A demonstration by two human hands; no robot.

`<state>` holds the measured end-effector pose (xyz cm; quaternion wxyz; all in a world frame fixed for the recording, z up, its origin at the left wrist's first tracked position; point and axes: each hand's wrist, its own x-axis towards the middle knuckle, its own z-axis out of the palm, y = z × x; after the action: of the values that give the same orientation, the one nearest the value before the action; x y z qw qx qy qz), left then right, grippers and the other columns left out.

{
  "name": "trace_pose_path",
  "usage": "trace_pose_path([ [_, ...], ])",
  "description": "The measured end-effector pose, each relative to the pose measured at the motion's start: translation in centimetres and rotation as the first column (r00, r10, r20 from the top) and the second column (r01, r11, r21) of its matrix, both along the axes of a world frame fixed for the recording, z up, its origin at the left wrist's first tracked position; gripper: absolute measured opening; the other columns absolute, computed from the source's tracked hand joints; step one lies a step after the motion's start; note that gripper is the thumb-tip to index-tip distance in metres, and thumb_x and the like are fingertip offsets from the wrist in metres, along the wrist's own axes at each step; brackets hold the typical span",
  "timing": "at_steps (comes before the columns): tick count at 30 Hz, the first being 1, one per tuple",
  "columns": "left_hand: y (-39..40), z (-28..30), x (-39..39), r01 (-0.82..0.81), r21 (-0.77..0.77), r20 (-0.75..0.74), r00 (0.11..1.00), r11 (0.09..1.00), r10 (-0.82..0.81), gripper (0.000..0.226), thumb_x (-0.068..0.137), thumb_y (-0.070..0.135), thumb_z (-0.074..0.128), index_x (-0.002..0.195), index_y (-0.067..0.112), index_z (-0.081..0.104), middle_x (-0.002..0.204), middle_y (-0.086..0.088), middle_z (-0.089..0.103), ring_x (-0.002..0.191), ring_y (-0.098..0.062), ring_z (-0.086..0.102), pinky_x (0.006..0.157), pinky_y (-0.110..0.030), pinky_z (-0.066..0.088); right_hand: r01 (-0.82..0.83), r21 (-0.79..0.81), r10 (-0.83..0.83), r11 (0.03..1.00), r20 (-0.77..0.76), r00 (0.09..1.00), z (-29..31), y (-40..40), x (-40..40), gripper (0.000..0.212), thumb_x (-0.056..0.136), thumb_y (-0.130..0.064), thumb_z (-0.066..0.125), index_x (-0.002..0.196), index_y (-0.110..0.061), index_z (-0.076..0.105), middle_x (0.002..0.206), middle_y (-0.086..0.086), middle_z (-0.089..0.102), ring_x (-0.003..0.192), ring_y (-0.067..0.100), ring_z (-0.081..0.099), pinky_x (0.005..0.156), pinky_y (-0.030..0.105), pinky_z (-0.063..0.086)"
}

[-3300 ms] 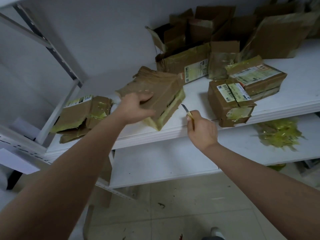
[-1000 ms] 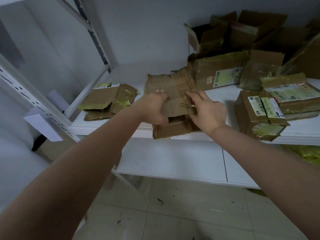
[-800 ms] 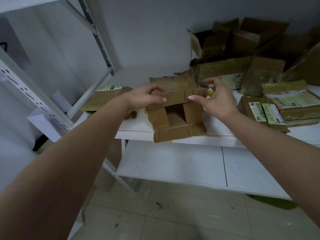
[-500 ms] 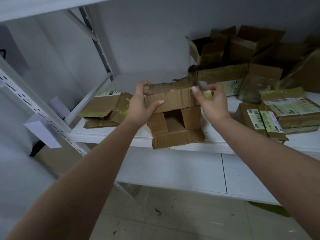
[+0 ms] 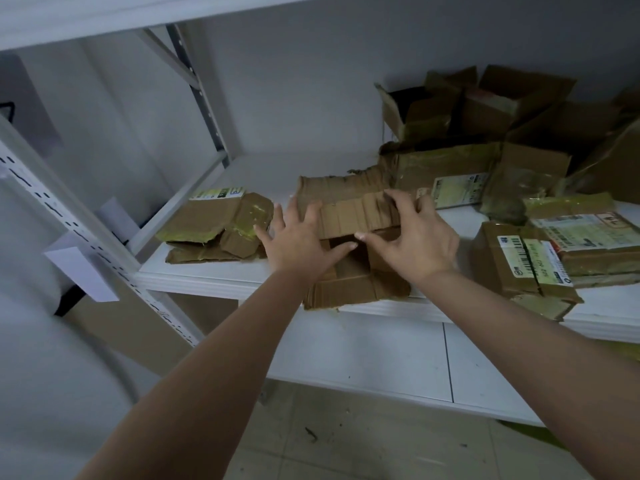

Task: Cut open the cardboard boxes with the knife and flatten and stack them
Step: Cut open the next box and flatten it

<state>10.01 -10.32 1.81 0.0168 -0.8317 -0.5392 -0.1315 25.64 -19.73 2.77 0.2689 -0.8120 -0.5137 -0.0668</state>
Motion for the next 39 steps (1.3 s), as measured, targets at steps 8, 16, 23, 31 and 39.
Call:
trace_pose_path([
  [8,0.1,-0.6,0.3,0.038,-0.04,0.173,0.984,0.998,-0.031,0.07,0.08,0.04,0.064,0.142,0.027,0.035,0.151,-0.007,0.026,0.129,-0.034,0.039,0.1,-0.041,0.042,0.131,-0.13,-0.126,0.983,0.049,0.991,-0.7,0.6,-1.3,0.078,0.071,-0.077,0.054,0.133,-0.032,0.034,0.12,0.011,0.044,0.082,0.027,0.061,0.057,0.027,0.037],
  [16,0.3,-0.1,-2.7,0.191,-0.131,0.19,0.968,0.973,-0.164,0.08,0.081,0.044,0.063,0.148,0.026,0.023,0.154,-0.009,0.013,0.137,-0.039,0.025,0.106,-0.045,0.037,0.084,-0.194,-0.076,0.977,0.045,0.996,0.2,0.8,-2.6,0.069,0.078,-0.062,0.06,0.131,-0.028,0.031,0.123,0.012,0.041,0.082,0.028,0.061,0.056,0.027,0.037],
  [23,0.9,1.4,-5.8,0.375,-0.187,0.268,0.909,0.908,-0.32,0.106,0.076,0.046,0.072,0.152,0.033,-0.001,0.156,0.001,-0.002,0.145,-0.034,0.013,0.111,-0.047,0.034,-0.066,-0.152,0.073,0.986,0.042,0.996,0.4,-0.9,-1.3,0.076,0.082,-0.048,0.058,0.145,-0.034,0.017,0.124,0.006,0.045,0.084,0.028,0.062,0.06,0.029,0.047],
  [31,1.4,1.6,-9.6,0.435,-0.028,0.056,0.9,0.9,-0.433,0.097,0.071,0.033,0.082,0.149,0.018,0.025,0.14,-0.01,0.038,0.127,-0.028,0.041,0.105,-0.038,0.04,-0.141,0.038,0.139,0.989,0.055,0.989,-0.6,-2.4,1.0,0.026,0.081,-0.025,0.065,0.107,-0.025,0.067,0.098,-0.002,0.067,0.082,0.029,0.065,0.058,0.025,0.038],
  [39,1.0,0.6,-11.0,0.5,0.52,0.006,0.809,0.693,-0.587,0.009,0.077,0.012,0.062,0.08,0.017,0.067,0.074,0.004,0.062,0.067,-0.017,0.059,0.041,-0.028,0.044,-0.219,0.049,0.223,0.975,-0.089,0.971,1.0,-2.9,0.5,0.011,0.073,-0.018,0.066,0.077,-0.027,0.062,0.074,-0.014,0.053,0.071,0.018,0.054,0.06,0.024,0.032],
])
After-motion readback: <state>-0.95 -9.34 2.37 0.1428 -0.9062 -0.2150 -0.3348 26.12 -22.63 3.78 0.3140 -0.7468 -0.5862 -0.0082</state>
